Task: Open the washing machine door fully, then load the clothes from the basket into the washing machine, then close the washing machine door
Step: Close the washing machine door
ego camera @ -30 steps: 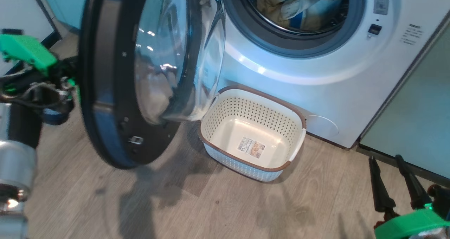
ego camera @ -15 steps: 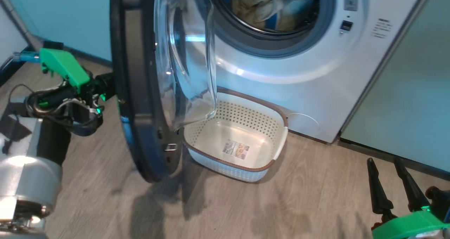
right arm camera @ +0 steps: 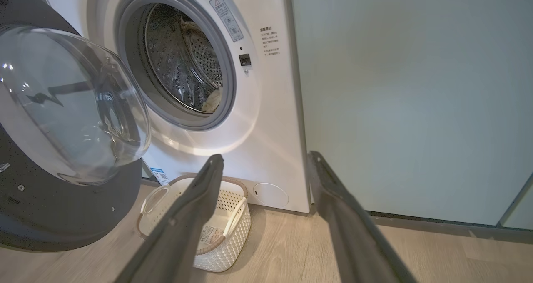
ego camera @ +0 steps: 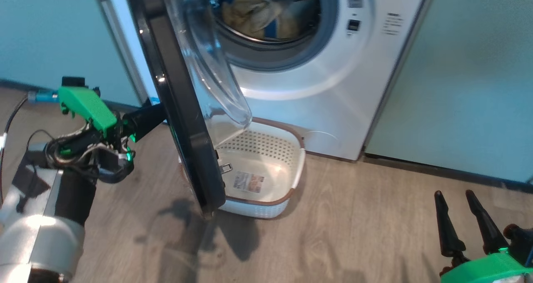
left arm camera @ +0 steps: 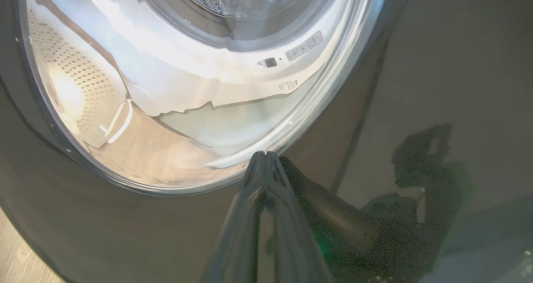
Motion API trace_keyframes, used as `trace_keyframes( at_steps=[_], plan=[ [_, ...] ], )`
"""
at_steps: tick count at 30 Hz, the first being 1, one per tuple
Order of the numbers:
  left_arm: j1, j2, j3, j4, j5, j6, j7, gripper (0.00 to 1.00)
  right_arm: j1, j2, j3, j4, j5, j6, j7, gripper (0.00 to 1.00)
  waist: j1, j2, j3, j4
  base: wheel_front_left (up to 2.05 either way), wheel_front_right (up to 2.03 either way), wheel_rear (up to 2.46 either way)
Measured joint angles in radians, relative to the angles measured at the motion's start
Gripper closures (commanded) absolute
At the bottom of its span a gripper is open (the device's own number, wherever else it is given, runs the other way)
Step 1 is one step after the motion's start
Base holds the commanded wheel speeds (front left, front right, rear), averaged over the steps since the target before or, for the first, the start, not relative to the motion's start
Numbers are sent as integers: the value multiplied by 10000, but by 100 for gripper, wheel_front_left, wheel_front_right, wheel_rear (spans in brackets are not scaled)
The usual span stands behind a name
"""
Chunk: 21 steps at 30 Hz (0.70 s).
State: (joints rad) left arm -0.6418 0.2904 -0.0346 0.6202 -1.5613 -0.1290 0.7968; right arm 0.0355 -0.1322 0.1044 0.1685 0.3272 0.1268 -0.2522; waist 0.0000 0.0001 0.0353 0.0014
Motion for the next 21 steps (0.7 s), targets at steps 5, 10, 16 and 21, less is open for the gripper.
trace_keyframes(
  at_steps=[5, 10, 16, 21],
  plan=[
    [292, -44, 96, -366, -67, 2, -142, 100, -1, -4, 21, -2, 0, 0, 0, 0, 0, 0, 15, -569, 0, 0, 0],
    [492, -199, 180, -832, -148, 0, -215, 100, 0, -6, 29, -4, 0, 0, 0, 0, 0, 0, 34, -1151, 0, 0, 0],
    [682, -251, 249, -970, -148, 0, -330, 100, 0, -8, 56, -8, 0, 0, 0, 0, 0, 0, 21, -1725, 0, 0, 0],
    [858, -261, 303, -978, -148, 0, -460, 100, -1, -23, 79, -8, 0, 0, 0, 0, 1, 0, -28, -2244, 0, 0, 0]
  ],
)
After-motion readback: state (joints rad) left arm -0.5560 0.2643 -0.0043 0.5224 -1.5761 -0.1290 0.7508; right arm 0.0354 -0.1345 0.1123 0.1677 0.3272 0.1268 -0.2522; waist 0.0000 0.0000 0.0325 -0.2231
